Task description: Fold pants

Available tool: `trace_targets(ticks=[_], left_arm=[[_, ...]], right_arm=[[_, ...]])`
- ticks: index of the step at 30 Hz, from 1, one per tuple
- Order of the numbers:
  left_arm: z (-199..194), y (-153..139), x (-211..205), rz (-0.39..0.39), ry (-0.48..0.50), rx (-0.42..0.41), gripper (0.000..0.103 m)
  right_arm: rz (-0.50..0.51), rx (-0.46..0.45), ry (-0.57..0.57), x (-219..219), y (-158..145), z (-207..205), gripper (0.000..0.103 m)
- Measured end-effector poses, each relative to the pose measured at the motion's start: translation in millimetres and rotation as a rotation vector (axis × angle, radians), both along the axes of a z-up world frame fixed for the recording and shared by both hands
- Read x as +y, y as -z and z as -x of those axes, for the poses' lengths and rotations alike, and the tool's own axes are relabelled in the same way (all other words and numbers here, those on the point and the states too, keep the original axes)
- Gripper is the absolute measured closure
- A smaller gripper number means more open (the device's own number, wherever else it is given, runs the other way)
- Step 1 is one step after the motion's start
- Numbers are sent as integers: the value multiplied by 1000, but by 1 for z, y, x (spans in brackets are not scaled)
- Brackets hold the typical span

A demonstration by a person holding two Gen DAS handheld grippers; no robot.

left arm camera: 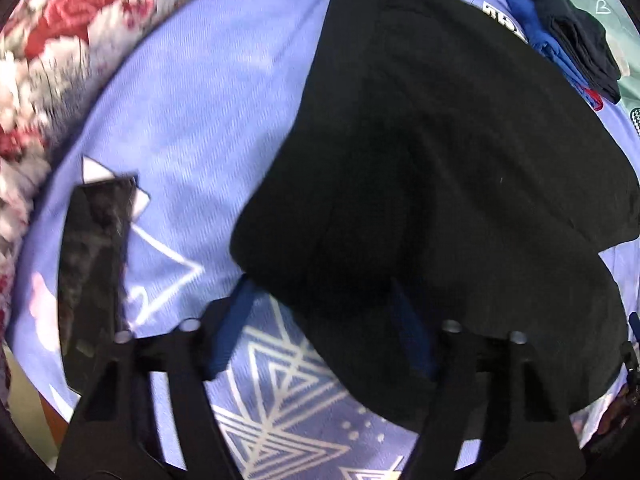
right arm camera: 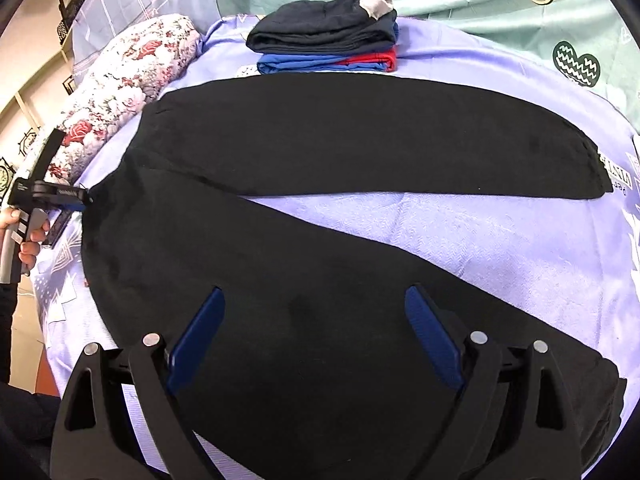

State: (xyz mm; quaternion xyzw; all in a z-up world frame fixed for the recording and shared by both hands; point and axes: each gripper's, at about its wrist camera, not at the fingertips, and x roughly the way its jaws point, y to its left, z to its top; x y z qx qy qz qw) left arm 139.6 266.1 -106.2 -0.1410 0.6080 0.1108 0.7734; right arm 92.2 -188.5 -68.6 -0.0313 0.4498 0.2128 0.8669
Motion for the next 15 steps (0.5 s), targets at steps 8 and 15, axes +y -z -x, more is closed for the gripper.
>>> trace_targets(ticks=[8, 15], left_arm=[[2, -3, 13, 75, -35, -7, 48], [-5, -17, -1, -46, -21, -77, 82]], right_arm=[[-26, 9, 29, -7, 0, -5, 11], [33, 61, -17, 4, 8, 1, 11]])
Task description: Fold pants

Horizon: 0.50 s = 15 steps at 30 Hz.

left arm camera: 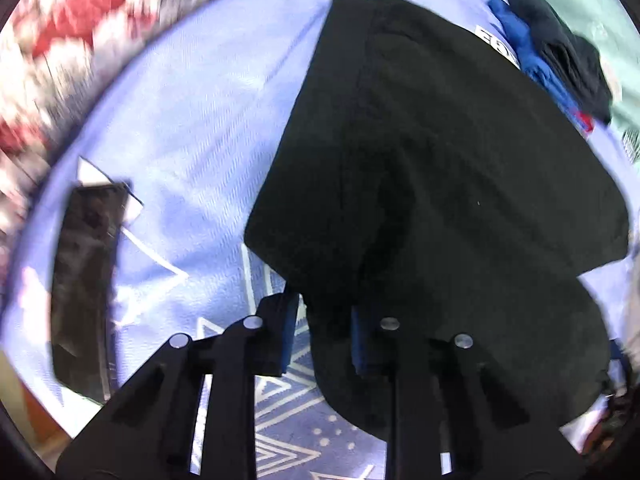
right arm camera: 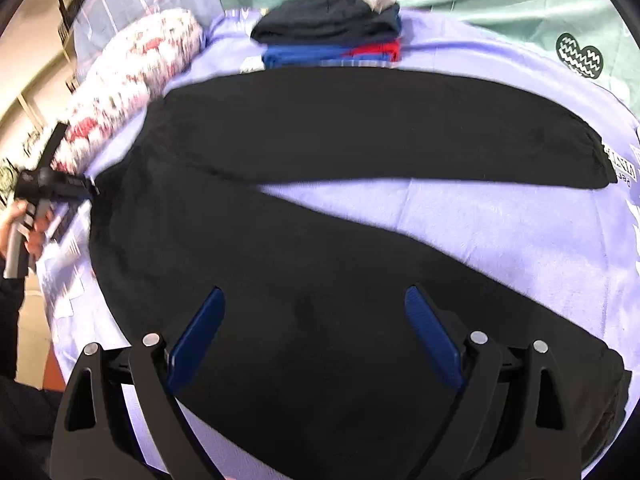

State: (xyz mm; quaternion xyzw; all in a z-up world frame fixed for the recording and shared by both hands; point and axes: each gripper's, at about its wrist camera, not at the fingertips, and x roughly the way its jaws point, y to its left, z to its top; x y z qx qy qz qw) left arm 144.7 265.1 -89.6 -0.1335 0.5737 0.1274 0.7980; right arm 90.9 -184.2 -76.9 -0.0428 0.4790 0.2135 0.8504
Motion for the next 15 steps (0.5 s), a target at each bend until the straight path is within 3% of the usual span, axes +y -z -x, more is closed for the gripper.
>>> trace_targets(ticks=[3, 9, 11, 15], left_arm=[[9, -21, -19, -96, 25, -67, 85], [61, -65, -13, -34, -59, -156, 84], [72, -66, -9, -39, -59, -147, 84], [68, -34, -5, -53, -57, -59, 76]], right_arm=[[5, 22, -27, 5, 7, 2, 11], [-24, 41, -45, 8, 8, 2, 11], [-40, 62, -66, 9, 7, 2, 10], [-49, 174, -83, 8, 24, -2, 7]])
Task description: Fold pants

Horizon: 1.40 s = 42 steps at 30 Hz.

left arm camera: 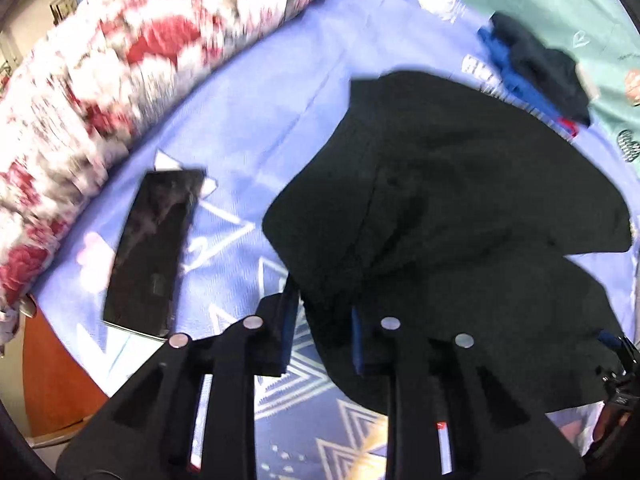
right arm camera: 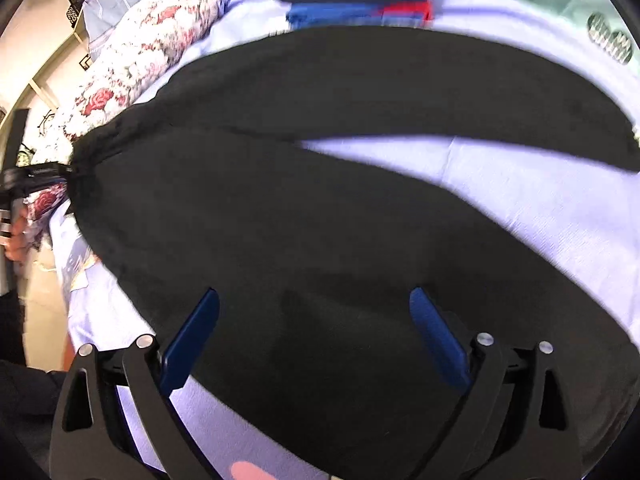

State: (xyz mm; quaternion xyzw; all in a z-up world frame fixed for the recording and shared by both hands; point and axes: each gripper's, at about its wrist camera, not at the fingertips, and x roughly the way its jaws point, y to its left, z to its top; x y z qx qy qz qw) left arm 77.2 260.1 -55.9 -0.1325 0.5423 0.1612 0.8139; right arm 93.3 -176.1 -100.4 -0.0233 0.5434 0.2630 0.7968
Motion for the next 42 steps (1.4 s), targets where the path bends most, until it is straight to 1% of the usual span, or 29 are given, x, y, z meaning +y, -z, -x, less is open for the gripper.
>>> trace_targets(ticks=[1, 2, 3, 5, 7, 9, 10, 11, 13, 16, 17, 18, 19, 20, 22, 24, 25, 27, 28, 29, 31, 32, 33, 35, 36, 37, 39, 40, 42], left_arm=[[-4, 10, 2, -17, 0, 35, 65], [-9, 22, 0, -38, -5, 69, 60], [-7, 28, 4, -41, -13, 98, 56], [-5, 29, 11, -10, -21, 102, 51], [0, 18, 17, -4, -31, 66, 35], [6, 3, 22, -32, -51, 23, 31], [9, -4, 23, -34, -52, 4, 30], [12, -11, 23, -28, -50, -14, 28], [16, -23, 20, -12, -42, -50, 25], [16, -26, 3, -19, 2, -65, 25], [14, -27, -5, -29, 27, -67, 25], [12, -28, -15, -30, 62, -73, 25], [7, -27, -27, -27, 91, -77, 25], [4, -28, -37, -22, 125, -83, 25], [-2, -28, -58, -22, 200, -96, 23], [-5, -25, -75, -33, 247, -90, 22], [-8, -22, -82, -36, 266, -82, 22], [-10, -15, -89, -26, 282, -63, 22], [-10, -13, -92, -18, 286, -52, 22], [-9, -10, -95, -14, 290, -44, 22], [-7, -4, -100, -7, 300, -30, 22], [-7, 0, -102, -3, 303, -21, 22], [-7, 6, -103, 4, 306, -7, 22], [-7, 14, -104, 13, 301, 12, 22], [-7, 18, -104, 14, 295, 23, 22], [-8, 21, -103, 14, 290, 31, 22], [-8, 23, -104, 18, 286, 34, 22], [-8, 24, -104, 19, 287, 35, 22], [-8, 25, -104, 26, 296, 34, 22]], right_arm=[[26, 24, 7, 0, 6, -1, 7], [46, 32, 11, -1, 9, 0, 7], [54, 30, 14, -3, 9, 1, 7], [34, -4, 27, -11, -1, 3, 7], [1, -79, 46, -22, -21, 4, 7], [32, -126, 60, -30, -33, 4, 7], [32, -126, 60, -30, -33, 4, 7], [58, -157, 84, -40, -41, 4, 7], [78, -167, 146, -65, -47, 7, 7], [117, -159, 321, -121, -48, 19, 7], [144, -162, 423, -151, -48, 30, 7], [160, -169, 484, -166, -49, 38, 7], [182, -181, 587, -194, -50, 52, 7], [188, -182, 651, -212, -49, 62, 7], [199, -169, 844, -260, -46, 91, 7], [167, -128, 954, -293, -38, 111, 8], [122, -86, 1011, -310, -29, 122, 9], [44, -67, 1029, -316, -21, 129, 13], [18, -62, 1021, -312, -17, 129, 14], [-4, -54, 1013, -310, -12, 127, 18], [0, -13, 1011, -308, -1, 117, 27], [-6, 3, 1016, -307, 2, 112, 38], [-24, 11, 1019, -314, 3, 111, 55], [-48, -12, 1021, -311, 2, 106, 88], [-89, -4, 1020, -317, 5, 106, 89], [-115, -9, 1043, -321, 4, 109, 89], [-108, -46, 1054, -327, -4, 116, 89], [-93, -45, 1057, -330, -6, 120, 89], [-83, -8, 1060, -336, 0, 126, 88]])
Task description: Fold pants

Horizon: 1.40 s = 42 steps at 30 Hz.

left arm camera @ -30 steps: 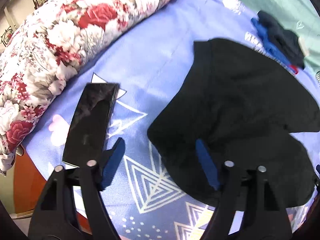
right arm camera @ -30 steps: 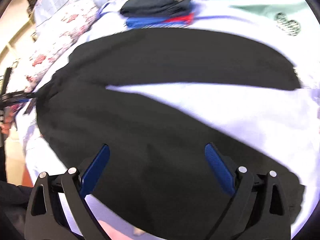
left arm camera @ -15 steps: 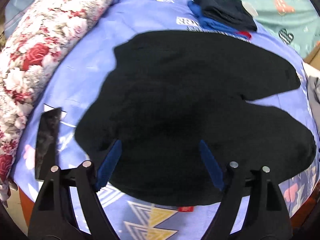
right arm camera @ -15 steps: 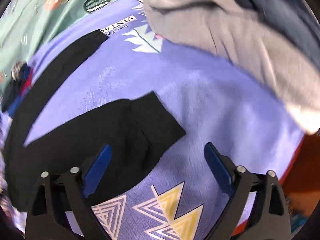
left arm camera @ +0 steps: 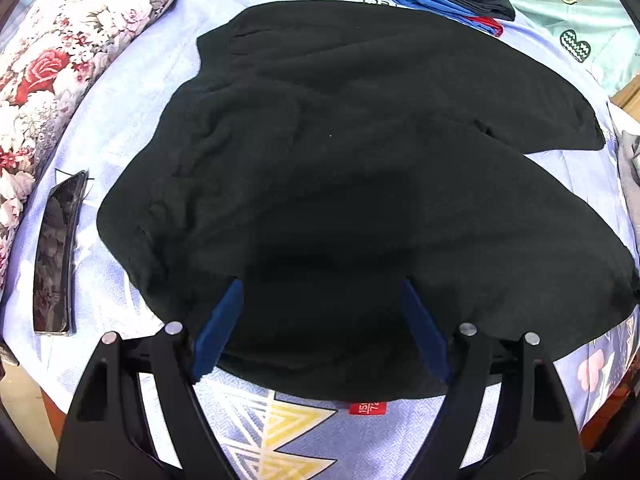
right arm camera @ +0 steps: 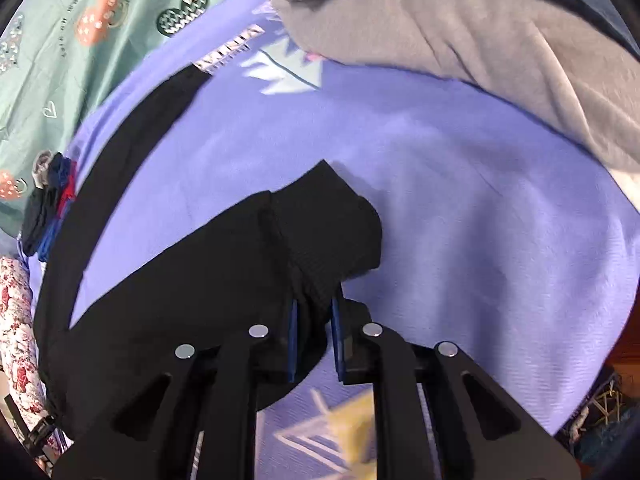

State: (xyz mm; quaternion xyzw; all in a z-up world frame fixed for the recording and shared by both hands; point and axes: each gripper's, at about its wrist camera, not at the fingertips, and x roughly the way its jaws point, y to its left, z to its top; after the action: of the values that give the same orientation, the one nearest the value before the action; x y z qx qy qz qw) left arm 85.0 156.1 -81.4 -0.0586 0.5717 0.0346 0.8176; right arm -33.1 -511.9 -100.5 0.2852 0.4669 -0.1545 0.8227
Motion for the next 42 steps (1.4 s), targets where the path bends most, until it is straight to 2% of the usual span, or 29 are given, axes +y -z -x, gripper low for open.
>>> trace_targets(ticks=[2, 4, 5, 6, 7, 8, 10, 11, 15, 19, 23, 28, 31, 34, 35, 36, 38, 42], left_arm=[[-1, 4, 1, 0, -5, 12, 22], [-1, 9, 1, -1, -6, 34, 22], [0, 8, 1, -5, -2, 33, 22], [3, 6, 1, -9, 2, 24, 22], [5, 3, 2, -9, 5, 11, 22], [7, 0, 3, -8, 6, 1, 22], [13, -4, 6, -6, 6, -9, 21], [15, -5, 6, -5, 12, -11, 21], [25, -5, -1, -16, 52, -16, 21], [42, -5, 0, -16, 68, -23, 20], [52, -3, 10, -20, 46, -23, 19], [56, -1, 27, 3, -3, -18, 19], [53, -1, 37, 16, -32, -16, 19], [51, -2, 44, 17, -54, -19, 19], [50, -2, 45, 19, -55, -19, 19], [48, 0, 45, 22, -56, -15, 19], [43, 5, 46, 13, -61, 0, 19], [40, 9, 50, -30, -97, 16, 19]], right_arm=[[-20, 26, -11, 0, 13, 2, 86], [64, 45, -32, 11, 2, 2, 65], [131, 68, -24, 16, -6, 2, 45], [193, 67, -13, 21, -15, 4, 43], [250, 34, -22, 30, -29, 8, 43], [251, -12, -92, 44, -42, 9, 43], [201, -70, -243, 73, -53, 11, 43], [163, -101, -382, 104, -58, 9, 43], [109, -115, -799, 212, -50, 6, 43], [102, -115, -1103, 310, -39, 4, 43], [134, -113, -1288, 371, -35, -3, 43], [192, -78, -1433, 425, -18, -16, 43], [233, -74, -1443, 442, -10, -20, 46], [242, -80, -1413, 444, -7, -29, 53], [242, -84, -1405, 445, -6, -33, 59], [237, -89, -1396, 445, -5, -36, 74], [207, -89, -1389, 446, -6, -36, 93], [117, -43, -1401, 443, -10, -31, 98]])
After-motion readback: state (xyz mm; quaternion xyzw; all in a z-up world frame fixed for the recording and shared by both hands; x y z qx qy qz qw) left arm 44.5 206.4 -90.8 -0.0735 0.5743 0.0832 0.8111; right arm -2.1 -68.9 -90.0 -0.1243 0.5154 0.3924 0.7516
